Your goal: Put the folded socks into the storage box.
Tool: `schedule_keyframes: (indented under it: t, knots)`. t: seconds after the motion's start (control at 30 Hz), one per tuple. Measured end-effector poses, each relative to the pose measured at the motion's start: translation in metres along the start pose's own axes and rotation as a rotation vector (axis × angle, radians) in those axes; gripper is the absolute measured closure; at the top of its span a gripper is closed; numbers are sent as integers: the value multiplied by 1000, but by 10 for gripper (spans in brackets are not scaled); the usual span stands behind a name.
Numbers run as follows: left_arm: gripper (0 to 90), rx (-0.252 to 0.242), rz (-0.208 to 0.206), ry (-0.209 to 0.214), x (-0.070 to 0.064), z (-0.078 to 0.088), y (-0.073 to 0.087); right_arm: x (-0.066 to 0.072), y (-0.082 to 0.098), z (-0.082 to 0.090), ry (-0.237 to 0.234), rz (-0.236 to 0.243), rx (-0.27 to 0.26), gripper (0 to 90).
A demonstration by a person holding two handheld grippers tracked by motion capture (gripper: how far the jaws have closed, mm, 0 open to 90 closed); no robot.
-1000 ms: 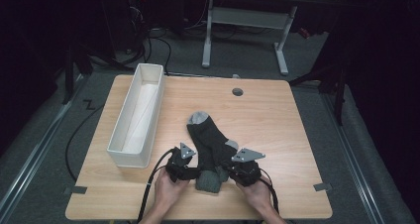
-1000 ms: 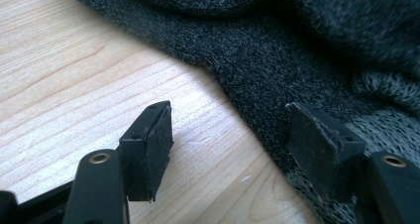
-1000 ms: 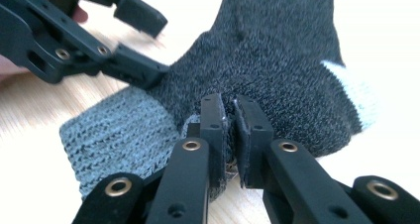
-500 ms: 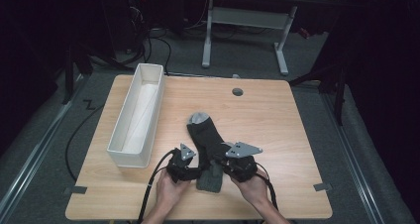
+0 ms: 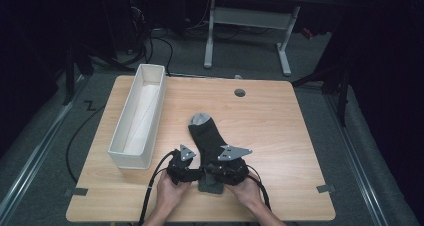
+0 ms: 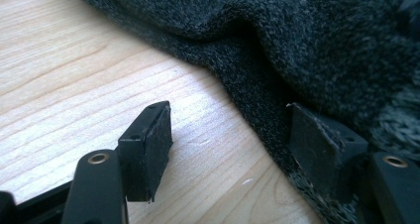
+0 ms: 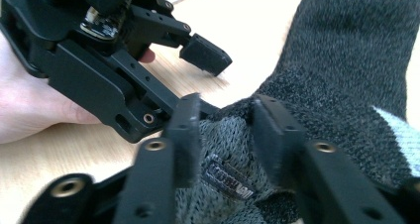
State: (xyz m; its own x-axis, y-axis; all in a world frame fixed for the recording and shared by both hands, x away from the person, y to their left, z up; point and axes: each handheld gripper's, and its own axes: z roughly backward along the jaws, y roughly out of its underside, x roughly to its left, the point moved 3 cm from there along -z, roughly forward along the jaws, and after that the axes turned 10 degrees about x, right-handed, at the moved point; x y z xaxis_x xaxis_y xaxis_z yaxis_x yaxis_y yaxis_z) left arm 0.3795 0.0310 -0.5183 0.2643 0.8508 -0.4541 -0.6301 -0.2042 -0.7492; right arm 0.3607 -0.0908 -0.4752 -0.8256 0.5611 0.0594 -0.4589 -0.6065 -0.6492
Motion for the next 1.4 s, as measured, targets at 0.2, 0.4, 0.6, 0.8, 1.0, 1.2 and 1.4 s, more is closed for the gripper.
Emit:
schedule_keyframes:
  t: [0.2,0.4,0.6,0.8,1.0,1.2,1.4]
  knots:
    - [340,-9,-15,-15,3,6,-2,-6,1,24,39,-10,-81,583]
    - [342,-26,-2,-16,8,13,-4,-19,15,26,77,-48,-67,535]
    - [340,-7,-15,-31,11,11,3,-21,19,13,70,-57,-43,518]
    - [336,-5,-34,-41,11,8,7,-23,19,-4,40,-62,12,657]
    - [337,-18,-59,-43,12,7,9,-22,16,-12,45,-41,50,830]
    - [336,-39,-55,-36,12,7,10,-20,9,1,63,-20,23,847]
    - [335,-41,-53,-37,12,7,10,-17,-16,29,72,17,-9,838]
